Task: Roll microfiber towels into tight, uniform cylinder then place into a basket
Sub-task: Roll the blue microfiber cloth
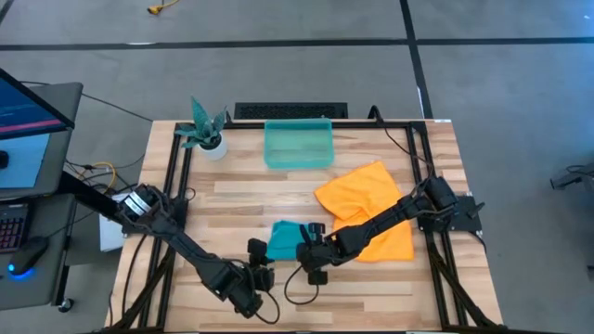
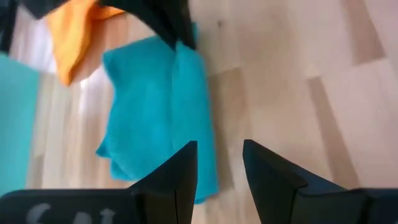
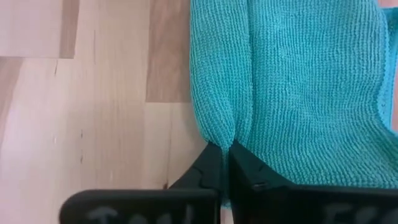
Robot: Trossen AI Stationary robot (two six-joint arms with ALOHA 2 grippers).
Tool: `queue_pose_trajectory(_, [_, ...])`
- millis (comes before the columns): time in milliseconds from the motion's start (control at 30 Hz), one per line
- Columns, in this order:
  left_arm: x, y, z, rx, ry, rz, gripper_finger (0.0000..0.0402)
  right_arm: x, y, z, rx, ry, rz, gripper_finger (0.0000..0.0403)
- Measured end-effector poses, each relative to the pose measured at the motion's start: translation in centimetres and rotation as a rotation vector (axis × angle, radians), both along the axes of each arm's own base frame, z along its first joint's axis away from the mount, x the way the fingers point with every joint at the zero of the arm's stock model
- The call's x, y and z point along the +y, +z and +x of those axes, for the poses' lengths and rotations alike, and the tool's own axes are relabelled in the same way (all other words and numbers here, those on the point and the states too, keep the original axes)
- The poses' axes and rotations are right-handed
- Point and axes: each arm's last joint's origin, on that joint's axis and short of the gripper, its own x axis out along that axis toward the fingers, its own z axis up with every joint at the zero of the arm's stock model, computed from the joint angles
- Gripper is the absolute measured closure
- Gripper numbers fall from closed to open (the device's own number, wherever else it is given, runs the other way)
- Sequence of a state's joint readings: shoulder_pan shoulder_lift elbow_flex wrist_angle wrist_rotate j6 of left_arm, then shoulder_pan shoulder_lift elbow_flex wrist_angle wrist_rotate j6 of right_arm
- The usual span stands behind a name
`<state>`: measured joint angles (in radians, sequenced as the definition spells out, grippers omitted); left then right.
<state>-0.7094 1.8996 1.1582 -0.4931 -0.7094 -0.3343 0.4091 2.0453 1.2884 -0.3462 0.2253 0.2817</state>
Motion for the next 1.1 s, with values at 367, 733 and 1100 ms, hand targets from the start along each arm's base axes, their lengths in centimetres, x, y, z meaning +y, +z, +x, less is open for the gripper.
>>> queue_pose_trajectory(367, [2.9, -2.8, 0.0, 0.034, 0.062, -0.042, 0.0279, 0.0, 0.1, 0.1, -0.01, -0.002, 0.003, 0.0376])
queue_pose_trajectory(733, [5.2, -3.9, 0.3, 0.039, 0.203, -0.198, 0.0288, 0.2, 0.2, 0.1, -0.002, 0.048, 0.009, 0.0377])
queue_pose_trajectory(1100, [4.5, -2.3, 1.5, 0.12, 0.279, -0.379, 0.039, 1.5, 0.5, 0.0, -0.009, 0.183, 0.09, 0.0379])
